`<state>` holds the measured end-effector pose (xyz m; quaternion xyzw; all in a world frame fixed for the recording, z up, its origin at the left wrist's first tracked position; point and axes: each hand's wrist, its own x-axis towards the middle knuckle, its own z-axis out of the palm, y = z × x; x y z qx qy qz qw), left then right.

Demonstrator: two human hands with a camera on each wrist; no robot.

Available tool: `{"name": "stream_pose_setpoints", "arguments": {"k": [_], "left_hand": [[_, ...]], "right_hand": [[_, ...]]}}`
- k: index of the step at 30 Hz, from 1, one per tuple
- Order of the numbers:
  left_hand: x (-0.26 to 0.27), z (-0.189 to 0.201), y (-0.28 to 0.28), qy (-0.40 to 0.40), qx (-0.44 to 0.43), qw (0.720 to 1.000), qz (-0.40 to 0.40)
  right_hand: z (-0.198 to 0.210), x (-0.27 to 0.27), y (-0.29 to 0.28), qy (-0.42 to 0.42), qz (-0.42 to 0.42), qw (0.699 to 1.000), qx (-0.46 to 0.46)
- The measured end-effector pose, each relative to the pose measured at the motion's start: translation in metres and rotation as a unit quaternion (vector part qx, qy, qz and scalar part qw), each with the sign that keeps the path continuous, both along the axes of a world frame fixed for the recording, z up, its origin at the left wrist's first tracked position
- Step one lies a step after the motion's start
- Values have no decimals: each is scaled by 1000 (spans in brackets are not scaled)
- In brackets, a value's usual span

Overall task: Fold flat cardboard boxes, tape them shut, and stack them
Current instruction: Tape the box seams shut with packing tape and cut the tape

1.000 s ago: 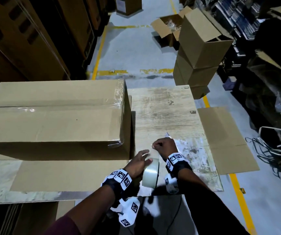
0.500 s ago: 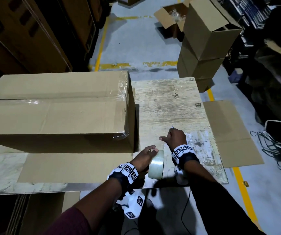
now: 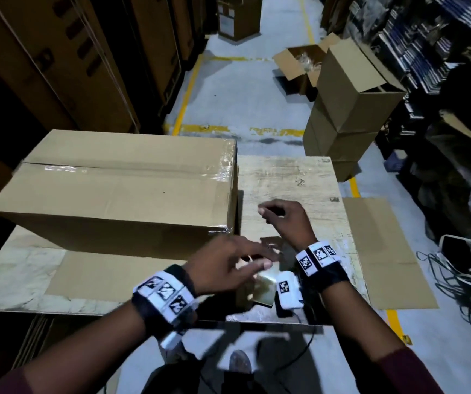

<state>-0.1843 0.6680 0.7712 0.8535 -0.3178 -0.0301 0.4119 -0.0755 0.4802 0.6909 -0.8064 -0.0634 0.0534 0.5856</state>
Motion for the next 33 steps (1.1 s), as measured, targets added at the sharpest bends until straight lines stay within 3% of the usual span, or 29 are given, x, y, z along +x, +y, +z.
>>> {"name": "stream_pose_setpoints", "arguments": {"k": [3, 6, 8, 13, 20, 25, 33], "left_hand": [[17, 21, 40, -115, -33, 981, 154], [50, 6, 78, -101, 21, 965, 242], [62, -13, 89, -52, 36, 968, 243], [64, -29, 87, -45, 53, 969, 238], [63, -25, 88, -36, 57, 976, 206], [63, -27, 87, -47, 127, 971, 198], [50, -27, 96, -10, 133, 985, 107]], "right_hand": [[19, 1, 39, 0, 3, 994, 111], [20, -10, 66, 22, -28, 989, 147], [16, -26, 72, 39, -50, 985, 159], [15, -61, 64, 16, -13, 990, 136], [16, -53, 52, -44, 69, 993, 89], [20, -51, 53, -78, 103, 990, 62], [27, -58, 40, 7, 154, 986, 60]]}}
